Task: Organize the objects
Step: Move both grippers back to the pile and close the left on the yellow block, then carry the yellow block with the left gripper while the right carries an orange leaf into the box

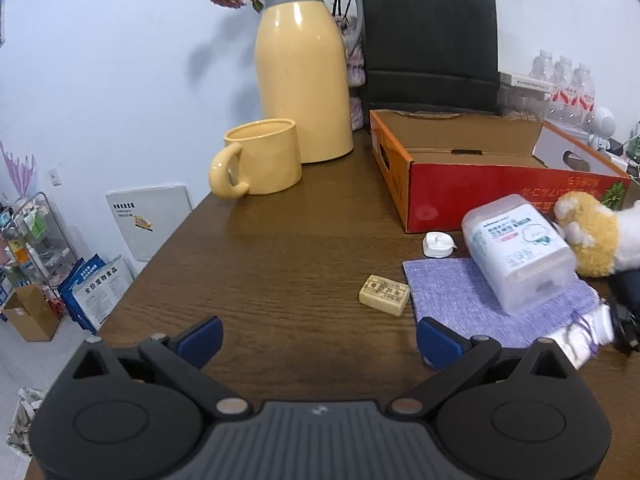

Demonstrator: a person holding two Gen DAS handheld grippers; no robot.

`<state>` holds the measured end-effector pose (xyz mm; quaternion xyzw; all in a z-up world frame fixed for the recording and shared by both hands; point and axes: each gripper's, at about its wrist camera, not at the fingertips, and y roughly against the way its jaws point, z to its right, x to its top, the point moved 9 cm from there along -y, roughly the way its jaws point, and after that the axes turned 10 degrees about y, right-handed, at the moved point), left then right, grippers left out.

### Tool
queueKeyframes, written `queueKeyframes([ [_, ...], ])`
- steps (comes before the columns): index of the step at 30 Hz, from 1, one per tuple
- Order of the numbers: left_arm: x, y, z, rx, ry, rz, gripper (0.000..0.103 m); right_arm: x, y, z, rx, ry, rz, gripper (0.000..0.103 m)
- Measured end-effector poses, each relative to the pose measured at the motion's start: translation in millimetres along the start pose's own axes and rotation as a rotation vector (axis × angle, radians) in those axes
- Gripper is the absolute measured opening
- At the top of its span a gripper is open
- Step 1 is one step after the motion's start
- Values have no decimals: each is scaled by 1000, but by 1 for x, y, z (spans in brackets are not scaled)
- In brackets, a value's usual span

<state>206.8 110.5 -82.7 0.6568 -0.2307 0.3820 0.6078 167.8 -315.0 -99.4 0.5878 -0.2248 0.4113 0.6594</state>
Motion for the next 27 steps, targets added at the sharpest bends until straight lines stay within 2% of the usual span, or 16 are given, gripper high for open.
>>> queueKeyframes([
  [5,5,-24,2,6,12,-19,103,1,-15,3,53,10,-10,103],
  [8,7,-35,6,-4,13,-32,103,5,-21,6,83,19,-9,98],
  [12,11,-44,12,-31,4,-33,103,8,-29,9,142,9,-16,85],
  [16,14,-51,14,-39,7,-33,98,12,-33,10,183,21,-1,78],
  [19,16,-54,16,-53,20,-28,87,14,-35,8,204,42,6,71],
  [22,15,-51,22,-95,14,-23,69,15,-34,5,218,54,17,59],
  [23,15,-50,24,-106,6,-22,61,15,-33,5,222,58,21,58],
  [24,14,-48,28,-123,-5,-19,47,15,-32,4,225,60,23,55],
  [26,12,-44,34,-152,-15,-16,32,15,-31,2,232,65,27,48],
  [27,11,-43,36,-154,-23,-11,29,15,-30,2,234,67,29,41],
])
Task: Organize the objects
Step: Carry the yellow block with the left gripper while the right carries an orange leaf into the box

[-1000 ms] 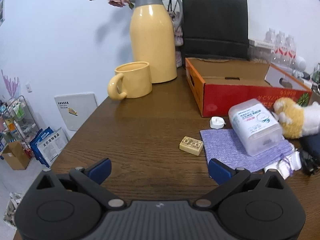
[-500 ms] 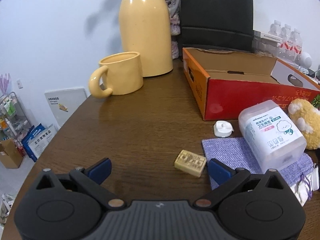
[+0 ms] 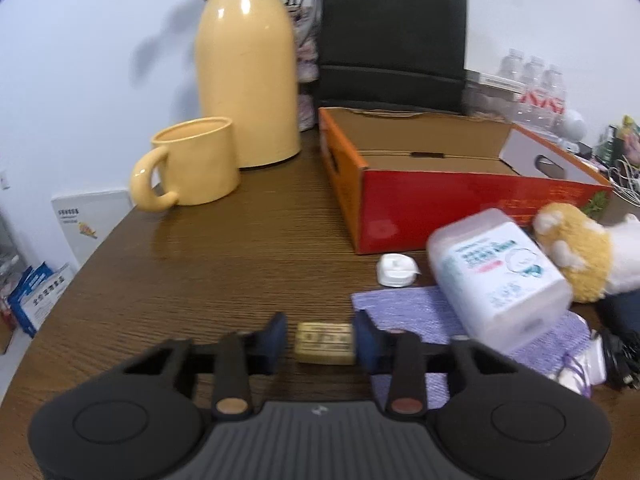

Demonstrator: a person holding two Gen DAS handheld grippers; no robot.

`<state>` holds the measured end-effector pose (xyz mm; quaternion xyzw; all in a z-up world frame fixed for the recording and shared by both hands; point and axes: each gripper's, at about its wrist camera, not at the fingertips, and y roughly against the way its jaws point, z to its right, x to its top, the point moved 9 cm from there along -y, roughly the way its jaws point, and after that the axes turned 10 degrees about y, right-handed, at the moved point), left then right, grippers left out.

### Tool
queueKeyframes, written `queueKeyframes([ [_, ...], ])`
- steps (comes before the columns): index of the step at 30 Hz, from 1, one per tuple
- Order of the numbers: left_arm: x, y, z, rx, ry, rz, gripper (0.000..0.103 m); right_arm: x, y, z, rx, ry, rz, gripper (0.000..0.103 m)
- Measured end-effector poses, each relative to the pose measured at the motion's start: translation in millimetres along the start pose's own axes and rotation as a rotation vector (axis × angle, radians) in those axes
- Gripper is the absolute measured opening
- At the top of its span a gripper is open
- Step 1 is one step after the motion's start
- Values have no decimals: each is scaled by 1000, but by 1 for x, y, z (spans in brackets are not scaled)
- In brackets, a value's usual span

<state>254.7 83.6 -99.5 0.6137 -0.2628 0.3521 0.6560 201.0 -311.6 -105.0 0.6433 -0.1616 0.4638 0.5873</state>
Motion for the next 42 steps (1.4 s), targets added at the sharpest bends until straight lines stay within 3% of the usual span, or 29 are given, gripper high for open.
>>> queueKeyframes([
  [4,-3,3,6,10,-29,23,29,-1,2,-1,-5,-5,4,40],
  [22,-3,30,2,-33,48,81,29,6,35,-19,-90,-101,92,40],
  [31,28,60,20,-48,38,172,29,56,52,-23,-111,-48,172,40],
  [42,87,53,85,-113,18,238,29,139,21,-27,-95,-28,263,40],
])
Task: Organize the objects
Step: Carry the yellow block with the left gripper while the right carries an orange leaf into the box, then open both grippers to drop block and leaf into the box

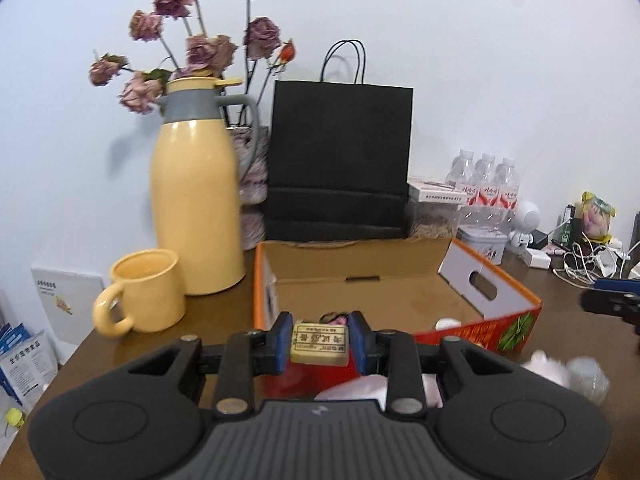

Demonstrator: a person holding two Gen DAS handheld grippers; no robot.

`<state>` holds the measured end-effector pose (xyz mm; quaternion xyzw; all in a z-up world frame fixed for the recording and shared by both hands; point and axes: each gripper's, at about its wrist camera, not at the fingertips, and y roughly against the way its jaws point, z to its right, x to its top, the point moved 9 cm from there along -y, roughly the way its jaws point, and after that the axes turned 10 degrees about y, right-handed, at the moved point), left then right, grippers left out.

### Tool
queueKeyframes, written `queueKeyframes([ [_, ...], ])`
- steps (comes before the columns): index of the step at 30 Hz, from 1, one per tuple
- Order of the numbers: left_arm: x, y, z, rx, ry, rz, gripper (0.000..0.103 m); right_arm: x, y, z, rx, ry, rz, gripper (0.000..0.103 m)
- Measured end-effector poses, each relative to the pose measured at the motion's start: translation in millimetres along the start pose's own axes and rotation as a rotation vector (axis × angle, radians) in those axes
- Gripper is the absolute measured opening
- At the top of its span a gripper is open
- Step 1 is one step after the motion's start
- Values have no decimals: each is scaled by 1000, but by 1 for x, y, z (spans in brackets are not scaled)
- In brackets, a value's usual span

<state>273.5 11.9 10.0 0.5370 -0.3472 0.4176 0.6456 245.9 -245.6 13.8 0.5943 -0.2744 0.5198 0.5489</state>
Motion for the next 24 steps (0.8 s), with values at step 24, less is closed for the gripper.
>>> queueKeyframes([
  [24,36,-131,25,60,11,-58,29,28,-150,-11,2,-90,-60,40],
])
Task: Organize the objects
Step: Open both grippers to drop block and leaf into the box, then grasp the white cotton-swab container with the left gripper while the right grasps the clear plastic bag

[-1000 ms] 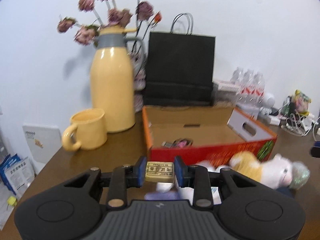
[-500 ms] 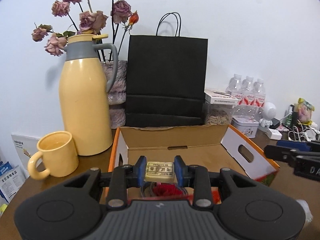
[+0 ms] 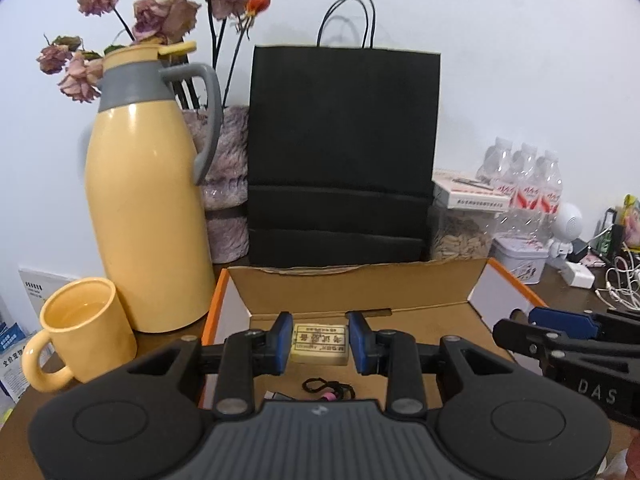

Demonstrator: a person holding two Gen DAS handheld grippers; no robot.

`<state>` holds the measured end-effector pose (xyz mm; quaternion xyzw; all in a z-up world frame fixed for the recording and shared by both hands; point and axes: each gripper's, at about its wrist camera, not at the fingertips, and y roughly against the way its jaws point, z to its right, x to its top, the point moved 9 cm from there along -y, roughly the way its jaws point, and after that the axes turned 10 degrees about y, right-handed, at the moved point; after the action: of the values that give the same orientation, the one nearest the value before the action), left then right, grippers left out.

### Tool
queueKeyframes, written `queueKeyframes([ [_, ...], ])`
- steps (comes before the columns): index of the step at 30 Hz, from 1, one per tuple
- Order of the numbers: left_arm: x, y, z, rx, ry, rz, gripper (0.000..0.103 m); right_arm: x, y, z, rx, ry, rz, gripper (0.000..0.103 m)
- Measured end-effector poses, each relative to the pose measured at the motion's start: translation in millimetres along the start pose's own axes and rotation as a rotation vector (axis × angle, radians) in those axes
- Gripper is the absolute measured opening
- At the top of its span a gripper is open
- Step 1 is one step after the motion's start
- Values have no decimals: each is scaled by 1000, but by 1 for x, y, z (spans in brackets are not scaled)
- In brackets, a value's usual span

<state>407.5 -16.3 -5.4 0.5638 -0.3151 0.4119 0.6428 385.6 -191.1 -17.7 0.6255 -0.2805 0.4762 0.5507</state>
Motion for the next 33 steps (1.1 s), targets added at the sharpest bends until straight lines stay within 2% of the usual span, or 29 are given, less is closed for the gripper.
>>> queueKeyframes([
  [5,-4,-13,0,13,-9,-22,30,-3,-5,-2,3,17,-26,42],
  [6,-5,-14,0,18,-11,-25,45,-4,-5,-2,0,22,-32,55],
  [7,-5,-15,0,27,-15,-30,59,-4,-6,-2,-6,29,-41,77],
  [8,-5,-15,-1,34,-15,-25,87,-4,-5,-2,-19,37,-41,86],
  [9,-4,-13,-2,42,-10,-7,102,-3,-4,-2,-32,47,-39,96],
  [10,-2,-11,-4,54,-6,18,103,-3,-4,-3,-42,57,-39,103],
  [13,2,-7,-6,73,-6,30,103,-2,-1,-2,-57,62,-37,103],
  [21,2,-3,-6,66,-3,16,103,-1,3,2,-76,54,-38,103],
  [26,3,17,-5,44,3,31,103,5,27,1,-92,60,4,103],
  [33,-8,52,-5,35,-9,43,103,-5,65,-3,-108,53,16,103],
])
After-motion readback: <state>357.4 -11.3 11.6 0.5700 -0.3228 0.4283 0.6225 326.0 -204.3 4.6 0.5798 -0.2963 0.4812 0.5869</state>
